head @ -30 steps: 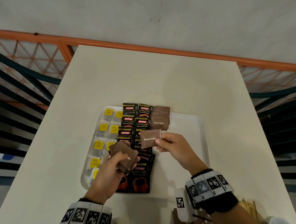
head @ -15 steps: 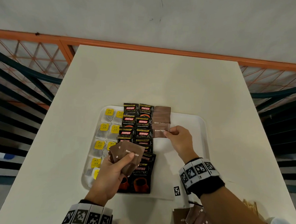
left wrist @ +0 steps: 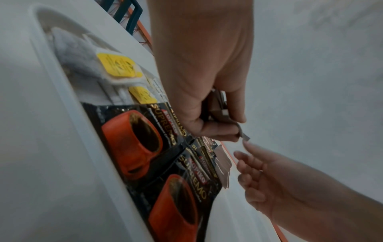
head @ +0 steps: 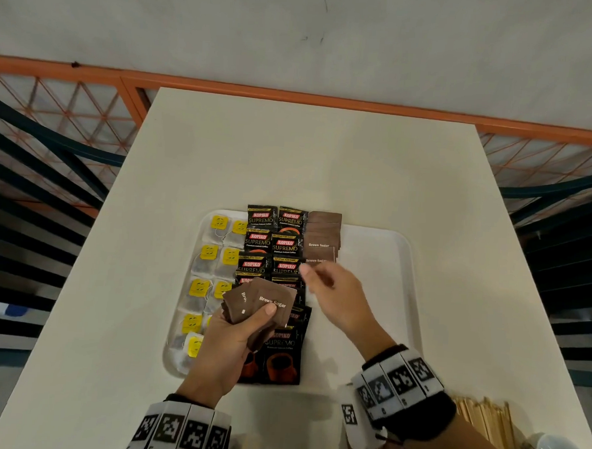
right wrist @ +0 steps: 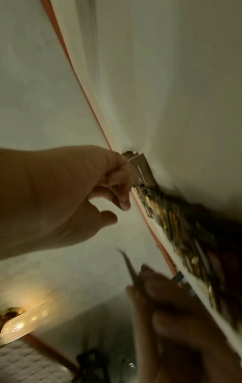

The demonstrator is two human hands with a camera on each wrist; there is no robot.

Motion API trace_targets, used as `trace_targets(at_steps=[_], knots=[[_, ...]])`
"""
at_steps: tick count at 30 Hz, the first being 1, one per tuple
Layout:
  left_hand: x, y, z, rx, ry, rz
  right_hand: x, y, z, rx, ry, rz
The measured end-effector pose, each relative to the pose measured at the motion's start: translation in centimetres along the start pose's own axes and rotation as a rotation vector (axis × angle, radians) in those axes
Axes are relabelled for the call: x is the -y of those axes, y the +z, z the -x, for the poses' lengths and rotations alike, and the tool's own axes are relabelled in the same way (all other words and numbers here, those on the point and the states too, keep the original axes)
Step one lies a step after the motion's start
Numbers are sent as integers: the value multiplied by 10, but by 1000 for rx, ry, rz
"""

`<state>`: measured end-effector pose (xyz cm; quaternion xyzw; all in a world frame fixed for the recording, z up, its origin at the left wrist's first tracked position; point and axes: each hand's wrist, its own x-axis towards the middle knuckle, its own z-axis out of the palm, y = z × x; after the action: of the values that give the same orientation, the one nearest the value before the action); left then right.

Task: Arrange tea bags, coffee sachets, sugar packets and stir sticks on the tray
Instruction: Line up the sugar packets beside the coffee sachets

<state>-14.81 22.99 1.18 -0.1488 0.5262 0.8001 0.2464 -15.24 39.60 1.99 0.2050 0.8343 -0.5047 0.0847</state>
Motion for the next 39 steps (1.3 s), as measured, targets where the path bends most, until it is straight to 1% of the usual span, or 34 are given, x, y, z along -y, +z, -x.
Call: trace_targets(at_steps=[2, 3, 5, 7, 10, 13, 16, 19, 21, 24, 28, 34, 39], knots=[[-1, 2, 1, 12, 19, 14, 2, 5, 13, 172, 19, -38], [-2, 2, 2, 20, 27, 19, 1, 7, 17, 235, 23, -82], [-3, 2, 4, 36, 33, 13, -2, 11, 23, 298, 18, -184], [-1, 1, 4, 26, 22, -8, -5, 12, 25, 295, 33, -305], [1, -2, 2, -16, -21, 7, -8, 8, 21, 244, 60, -451], [-1, -6, 2, -17, -70, 54, -15, -4, 12, 102, 56, -496], [-4, -8, 3, 9, -94, 89, -27, -18, -1, -86, 110, -453], [-5, -7, 3, 32, -98, 88, -40, -27, -11, -194, 156, -328], [-5, -6, 3, 30, -101, 62, -46, -29, -16, -221, 168, -263], [-3, -5, 3, 18, -106, 31, -51, -26, -22, -224, 174, -203], [1, -7, 1, 3, -96, 3, -48, -22, -25, -248, 142, -108], [3, -6, 1, -3, -90, -27, -46, -14, -28, -320, 132, -88], [3, -4, 2, 16, -79, -59, -40, -17, -22, -318, 123, -53]])
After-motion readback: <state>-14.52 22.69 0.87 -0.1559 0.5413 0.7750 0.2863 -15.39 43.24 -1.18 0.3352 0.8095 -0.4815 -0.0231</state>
